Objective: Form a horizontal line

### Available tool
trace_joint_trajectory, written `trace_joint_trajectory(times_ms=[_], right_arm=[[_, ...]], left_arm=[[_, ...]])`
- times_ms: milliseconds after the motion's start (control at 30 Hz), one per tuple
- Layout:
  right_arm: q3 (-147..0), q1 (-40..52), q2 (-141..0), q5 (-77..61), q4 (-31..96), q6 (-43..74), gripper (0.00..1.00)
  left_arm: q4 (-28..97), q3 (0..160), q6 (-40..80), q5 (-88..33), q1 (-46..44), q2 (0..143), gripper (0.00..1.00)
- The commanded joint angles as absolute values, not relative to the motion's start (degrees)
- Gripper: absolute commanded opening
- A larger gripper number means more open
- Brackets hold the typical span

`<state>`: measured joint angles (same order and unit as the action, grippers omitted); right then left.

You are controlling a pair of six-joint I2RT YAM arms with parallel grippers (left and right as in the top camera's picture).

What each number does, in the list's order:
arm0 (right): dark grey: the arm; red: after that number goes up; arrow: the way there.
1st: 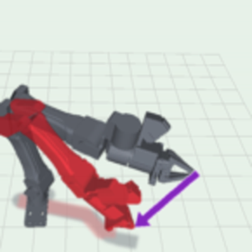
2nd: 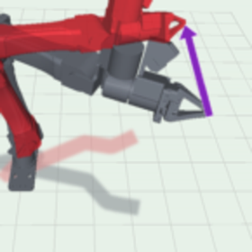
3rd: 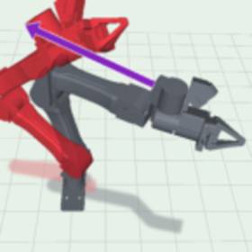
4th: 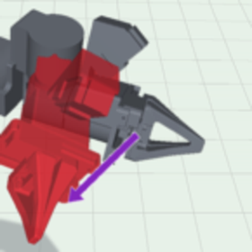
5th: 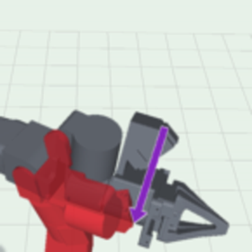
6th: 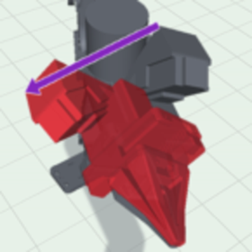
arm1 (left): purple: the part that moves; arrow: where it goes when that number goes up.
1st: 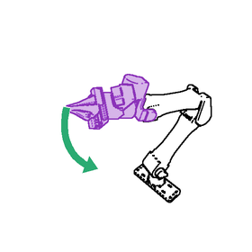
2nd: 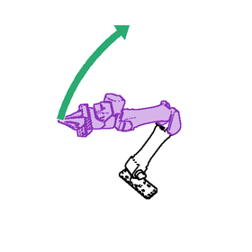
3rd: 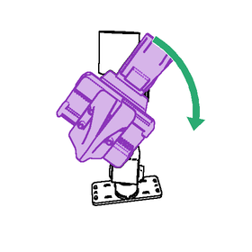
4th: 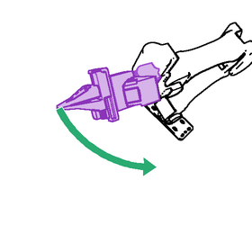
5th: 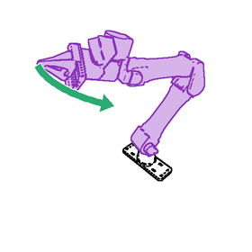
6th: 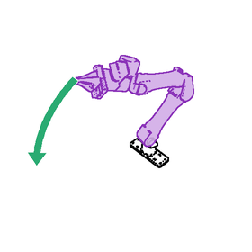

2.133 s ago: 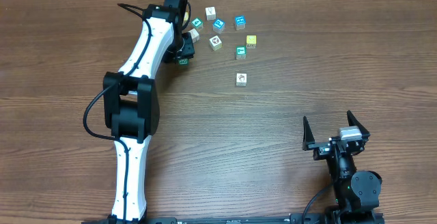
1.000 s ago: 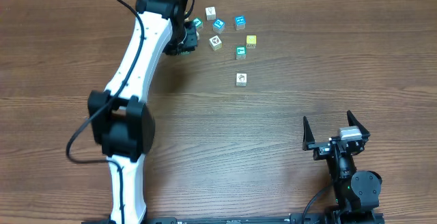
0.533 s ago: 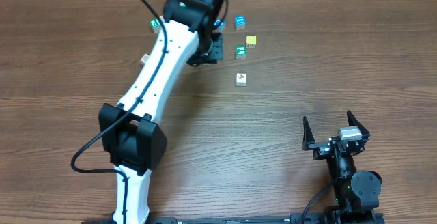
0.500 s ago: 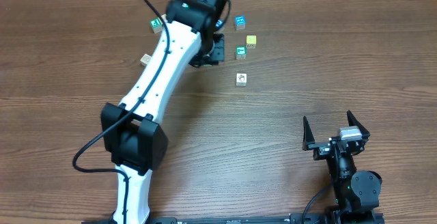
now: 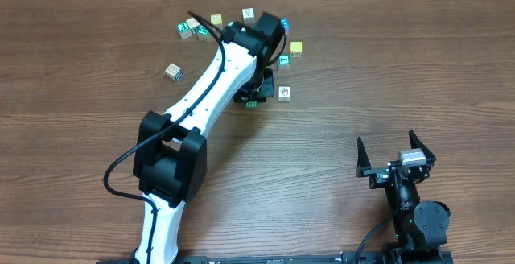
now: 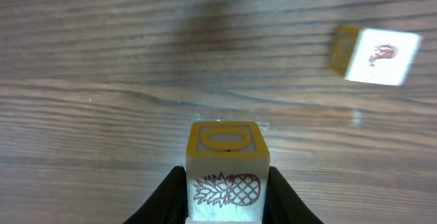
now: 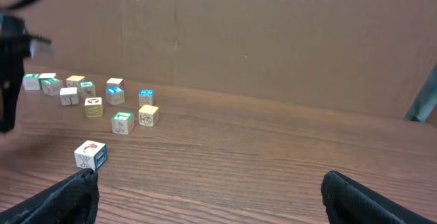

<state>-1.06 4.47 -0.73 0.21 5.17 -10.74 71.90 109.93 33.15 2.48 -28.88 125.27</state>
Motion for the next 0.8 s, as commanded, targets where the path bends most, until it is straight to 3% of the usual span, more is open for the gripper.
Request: trace_joint_trajectory(times_ms=[0,767], right_arm=[[-0.4,4.1,-0.2,-0.1,4.8,-11.0,1.0],[-0.4,4.1,-0.2,-0.1,4.8,-11.0,1.0]], left_arm=[[68.8,105.6,35.2,3.6,-28.8,126.3,0.23],[59.7,96.6,37.9,7.9,-28.8,126.3,0.24]])
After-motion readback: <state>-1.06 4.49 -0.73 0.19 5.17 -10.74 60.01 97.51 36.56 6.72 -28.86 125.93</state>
